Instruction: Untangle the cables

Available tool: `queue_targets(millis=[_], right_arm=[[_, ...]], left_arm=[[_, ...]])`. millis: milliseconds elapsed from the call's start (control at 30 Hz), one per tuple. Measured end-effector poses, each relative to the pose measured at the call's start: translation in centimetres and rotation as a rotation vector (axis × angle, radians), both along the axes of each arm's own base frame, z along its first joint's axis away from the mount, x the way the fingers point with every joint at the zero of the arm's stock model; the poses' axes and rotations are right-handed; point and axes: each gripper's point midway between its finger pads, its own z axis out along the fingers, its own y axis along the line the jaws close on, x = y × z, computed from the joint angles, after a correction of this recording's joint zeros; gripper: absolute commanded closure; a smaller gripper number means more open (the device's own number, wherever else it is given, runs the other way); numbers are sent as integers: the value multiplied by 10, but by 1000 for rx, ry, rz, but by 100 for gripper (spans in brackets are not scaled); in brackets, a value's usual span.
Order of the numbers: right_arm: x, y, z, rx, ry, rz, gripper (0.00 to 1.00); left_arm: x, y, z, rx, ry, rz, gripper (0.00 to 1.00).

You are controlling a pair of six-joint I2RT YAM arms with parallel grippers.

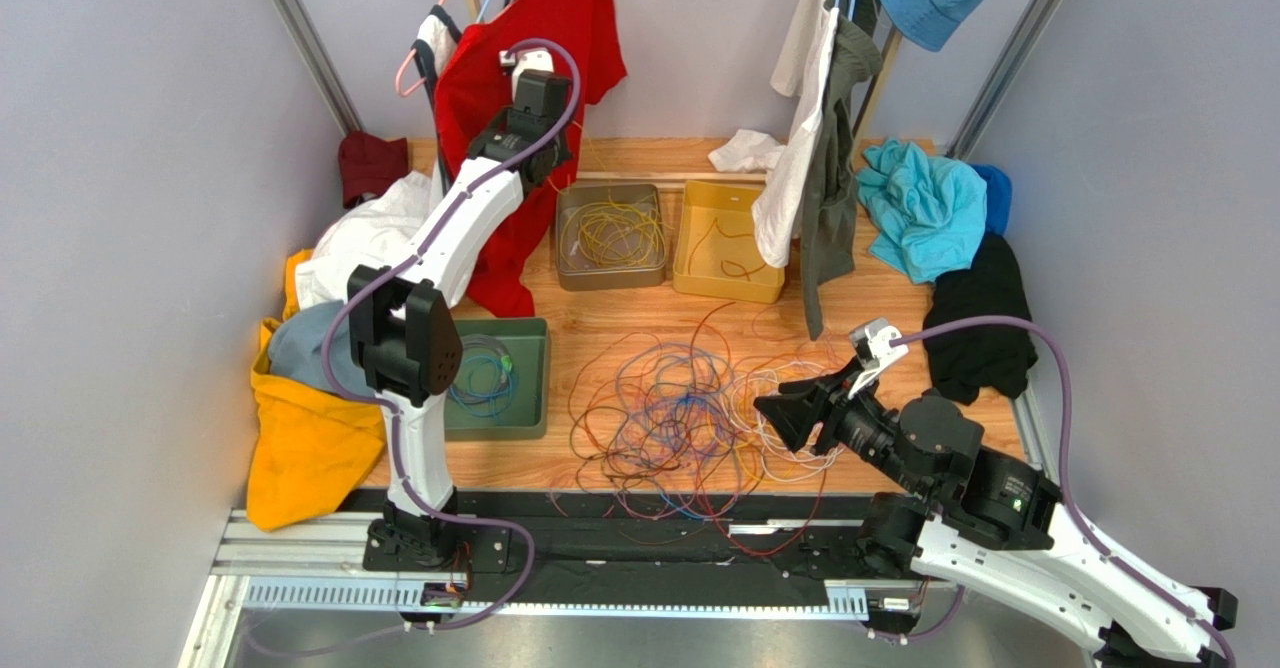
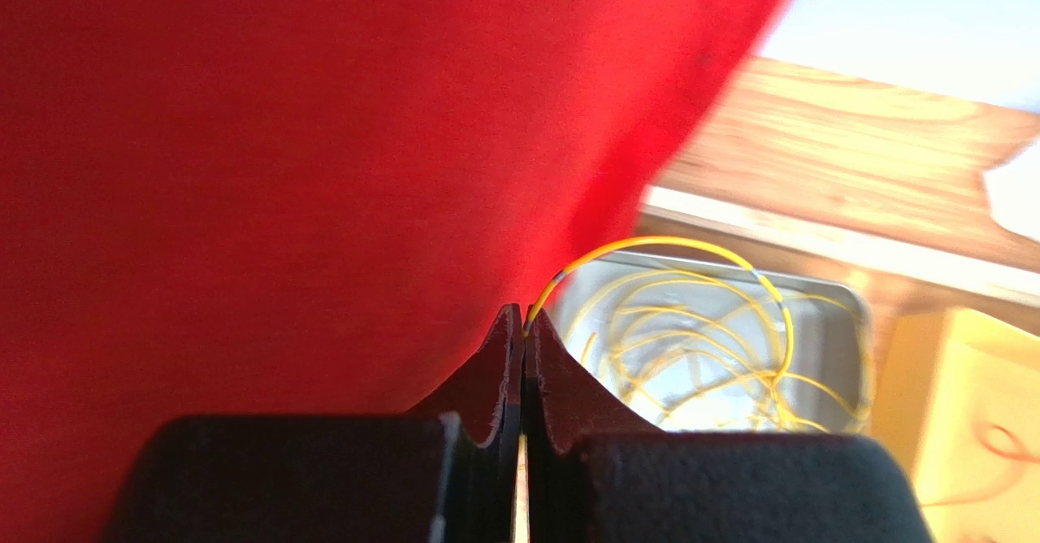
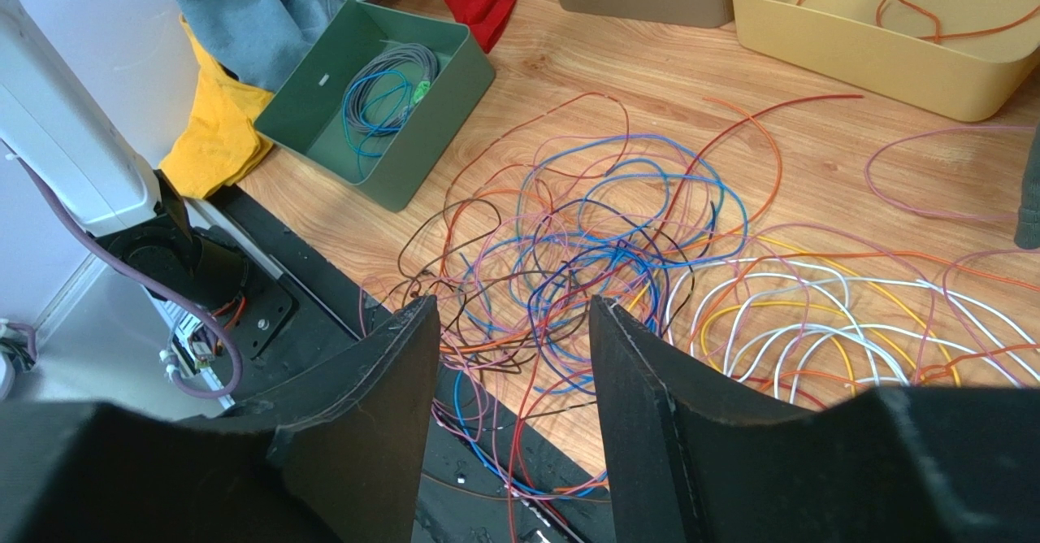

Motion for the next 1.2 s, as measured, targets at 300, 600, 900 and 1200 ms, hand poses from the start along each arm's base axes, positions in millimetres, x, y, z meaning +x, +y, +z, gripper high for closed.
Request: queue_targets(millis=[300, 600, 900, 1200], right_arm=[[1, 1, -1, -6, 3, -1, 48], [1, 2, -2, -5, 3, 0, 48], [1, 2, -1, 6, 7, -2, 48], [-3, 6, -8, 33, 48, 6, 49]], left_arm=[[-2, -49, -75, -74, 138, -102, 100], [-11, -51, -99, -78, 202, -93, 8], [-31, -51, -56, -90, 142, -112, 9], [-130, -93, 26, -203, -47, -290, 26]])
